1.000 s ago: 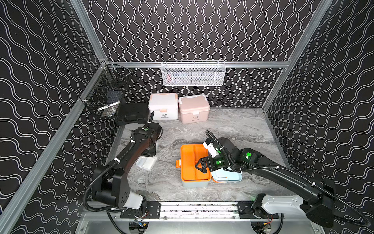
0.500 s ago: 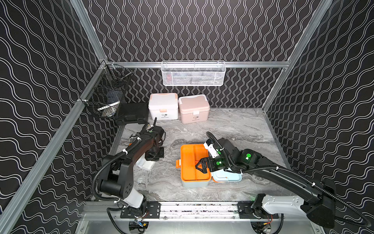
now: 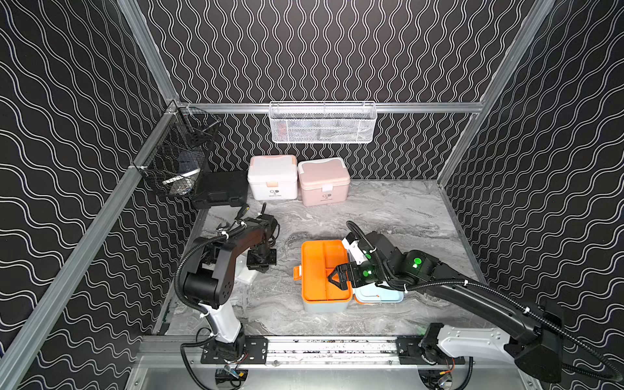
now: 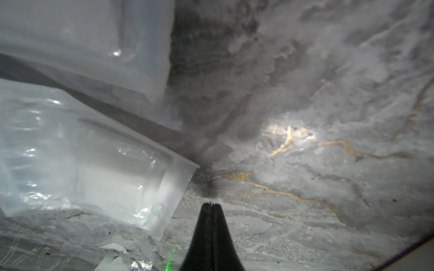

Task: Open first aid kits and take out gauze
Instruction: Place the gauze at the center of the board, then pick up the compartment layer from the first aid kit.

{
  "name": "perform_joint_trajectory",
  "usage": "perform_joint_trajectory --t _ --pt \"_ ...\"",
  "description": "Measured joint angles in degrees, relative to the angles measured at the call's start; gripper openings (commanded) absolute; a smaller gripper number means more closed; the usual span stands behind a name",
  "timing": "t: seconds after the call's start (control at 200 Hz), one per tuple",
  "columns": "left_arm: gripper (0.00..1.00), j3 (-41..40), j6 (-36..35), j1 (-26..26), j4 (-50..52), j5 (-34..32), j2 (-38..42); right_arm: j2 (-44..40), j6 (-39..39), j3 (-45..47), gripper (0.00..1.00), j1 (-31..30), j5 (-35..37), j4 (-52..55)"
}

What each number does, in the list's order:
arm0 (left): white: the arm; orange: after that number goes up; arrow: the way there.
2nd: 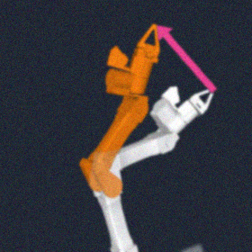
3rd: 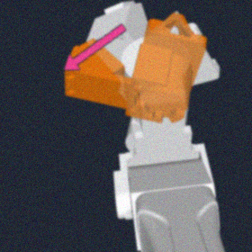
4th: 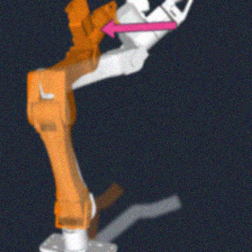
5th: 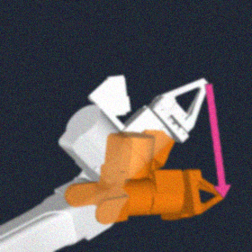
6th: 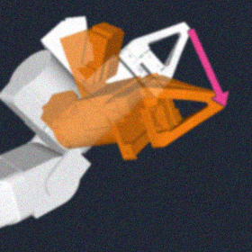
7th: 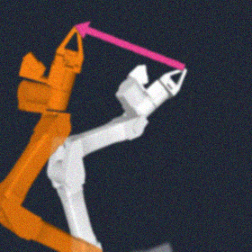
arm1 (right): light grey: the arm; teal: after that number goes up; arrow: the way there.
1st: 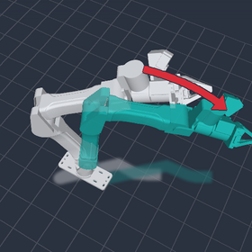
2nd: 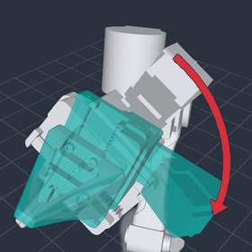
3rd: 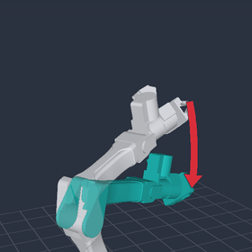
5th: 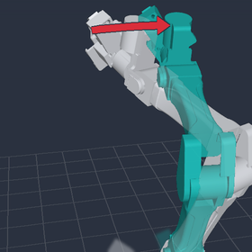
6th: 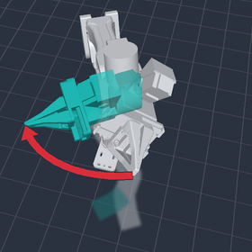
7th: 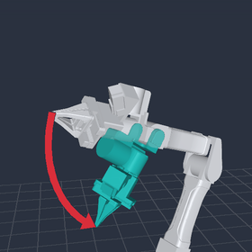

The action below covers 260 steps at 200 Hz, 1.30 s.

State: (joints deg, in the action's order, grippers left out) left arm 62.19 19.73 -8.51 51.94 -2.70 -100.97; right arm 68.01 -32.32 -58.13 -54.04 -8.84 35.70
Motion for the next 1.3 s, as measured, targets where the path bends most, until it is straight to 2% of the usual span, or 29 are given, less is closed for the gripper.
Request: perform_joint_trajectory --t 0.345,0.475,0.55,0.636,0.891,1.141,1.301 --pt "0.0 0.8 -0.3 3.8 -0.2 -1.5 -2.1 -0.1 0.0 0.4 1.0 0.0 0.2 0.0" --pt "0.06 0.9 -0.3 3.8 -0.6 0.2 0.5 -0.5 0.0 0.4 1.0 0.0 0.2 0.0" --pt "0.13 1.3 -0.3 3.9 -1.2 2.3 2.9 -0.5 0.0 0.4 1.0 0.0 0.2 0.0" --pt "0.27 1.8 -0.2 3.9 -1.9 6.0 7.4 -0.5 0.0 0.3 1.0 0.0 0.2 0.0" --pt "0.63 5.8 1.4 1.6 -1.6 16.3 24.3 -1.1 0.0 -1.9 1.0 -0.1 0.6 0.4" --pt "0.98 7.6 4.5 0.7 -0.7 22.9 42.5 -3.7 -0.6 -5.5 1.0 -1.5 2.5 1.3" --pt "0.99 5.6 6.4 0.5 -1.1 27.8 51.8 -6.1 -1.6 -7.7 1.0 -2.4 4.5 2.5"
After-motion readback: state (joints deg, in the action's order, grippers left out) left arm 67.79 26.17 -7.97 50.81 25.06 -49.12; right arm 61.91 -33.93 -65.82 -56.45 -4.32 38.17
